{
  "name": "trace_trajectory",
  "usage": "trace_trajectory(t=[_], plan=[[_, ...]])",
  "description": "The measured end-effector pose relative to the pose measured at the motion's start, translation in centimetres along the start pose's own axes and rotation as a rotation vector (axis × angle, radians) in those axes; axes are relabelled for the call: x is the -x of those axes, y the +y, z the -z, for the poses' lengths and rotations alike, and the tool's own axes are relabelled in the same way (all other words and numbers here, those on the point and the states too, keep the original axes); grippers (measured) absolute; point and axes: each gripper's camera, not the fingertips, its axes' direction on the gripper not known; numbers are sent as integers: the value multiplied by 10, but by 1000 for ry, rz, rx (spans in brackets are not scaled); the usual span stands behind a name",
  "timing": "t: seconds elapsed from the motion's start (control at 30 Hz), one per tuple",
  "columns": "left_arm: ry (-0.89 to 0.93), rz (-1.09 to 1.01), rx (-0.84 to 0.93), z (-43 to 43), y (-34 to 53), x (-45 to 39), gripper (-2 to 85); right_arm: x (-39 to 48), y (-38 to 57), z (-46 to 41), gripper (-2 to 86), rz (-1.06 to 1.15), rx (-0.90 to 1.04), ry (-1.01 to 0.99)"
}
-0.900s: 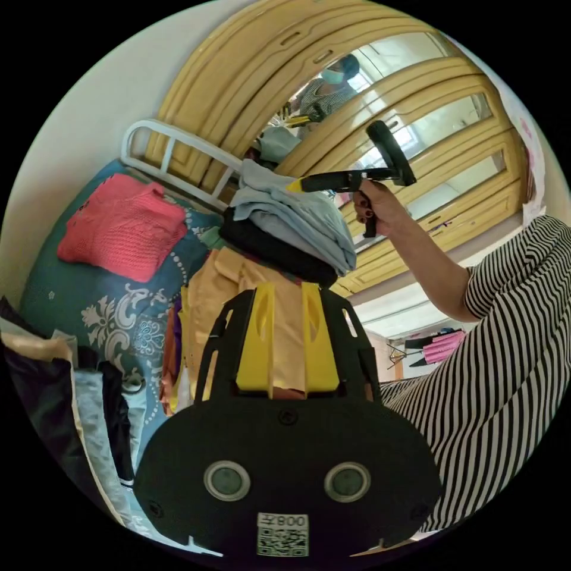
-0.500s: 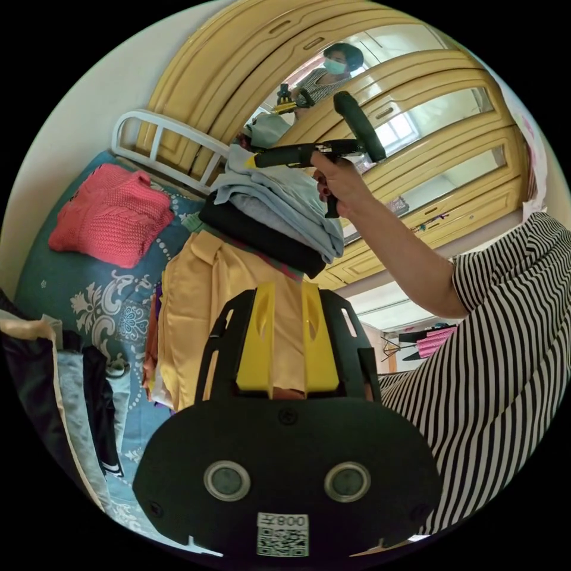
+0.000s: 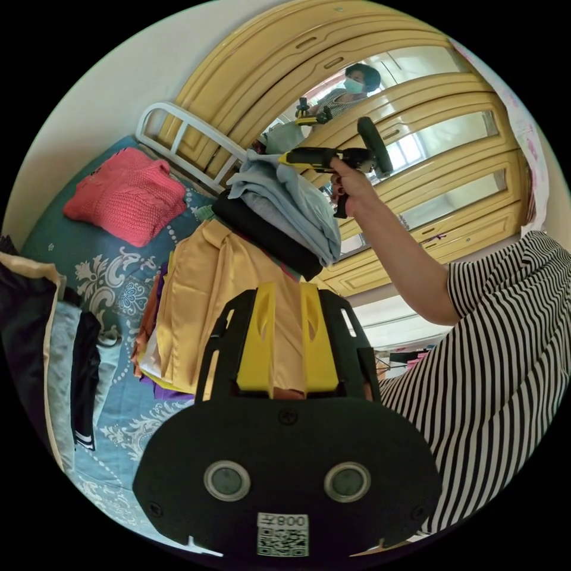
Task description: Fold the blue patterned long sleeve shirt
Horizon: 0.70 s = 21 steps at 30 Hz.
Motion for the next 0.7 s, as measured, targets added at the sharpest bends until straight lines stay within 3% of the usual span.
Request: trace_trajectory(t=[0.23,0.43,0.7], plan=[[12,36,-77,47,47,-32,74,3,11,145,14,-44,-241,-163],[21,47,-158,97,97,-62,75,47,27,278,13,51,-429,-326],[-27,50,-313,185,198,-112,78,198,52,447,11,365,-603,-542]])
